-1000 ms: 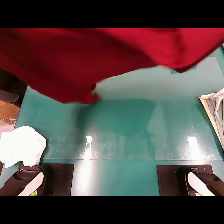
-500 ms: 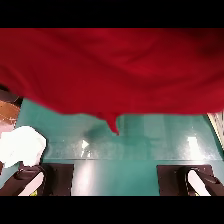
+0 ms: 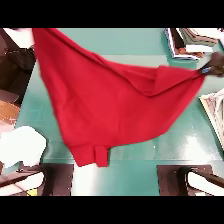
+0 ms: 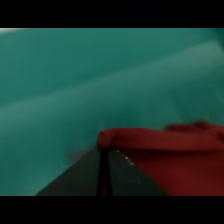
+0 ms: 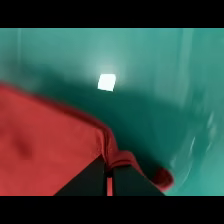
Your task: Fold the shirts.
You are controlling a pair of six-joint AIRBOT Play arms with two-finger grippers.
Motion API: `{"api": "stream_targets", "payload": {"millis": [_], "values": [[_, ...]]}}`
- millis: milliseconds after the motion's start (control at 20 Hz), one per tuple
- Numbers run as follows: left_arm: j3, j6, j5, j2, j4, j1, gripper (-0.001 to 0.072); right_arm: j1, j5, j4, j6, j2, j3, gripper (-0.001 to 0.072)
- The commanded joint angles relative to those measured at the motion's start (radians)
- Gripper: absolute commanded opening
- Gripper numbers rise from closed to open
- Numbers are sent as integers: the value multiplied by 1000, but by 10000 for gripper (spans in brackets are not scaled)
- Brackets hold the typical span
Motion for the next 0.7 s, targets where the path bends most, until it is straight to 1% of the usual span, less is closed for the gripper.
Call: {"api": "stream_targets", "payload": {"millis": [0,150,250,300,350,400,550,650], "values": [[-31,2,44,-256,-17,0,30,50,-174,3,-3,-167,-141,15],[-31,-2,87,-403,-13,0,31,59,-288,11,-2,-280,-138,16],[-31,-23,77,-438,6,0,42,59,-329,12,-2,-332,-100,26],[-30,-24,77,-439,21,0,42,59,-329,11,-2,-352,-70,160],[-29,-25,73,-435,24,6,42,53,-319,12,-2,-367,-34,433],[-17,-30,47,-435,22,20,42,42,-296,11,-3,-374,7,534],[-6,-105,-13,-435,5,72,42,25,-250,11,-3,-358,84,533],[-6,-104,-14,-435,5,87,43,19,-238,11,-3,-342,104,523]]}}
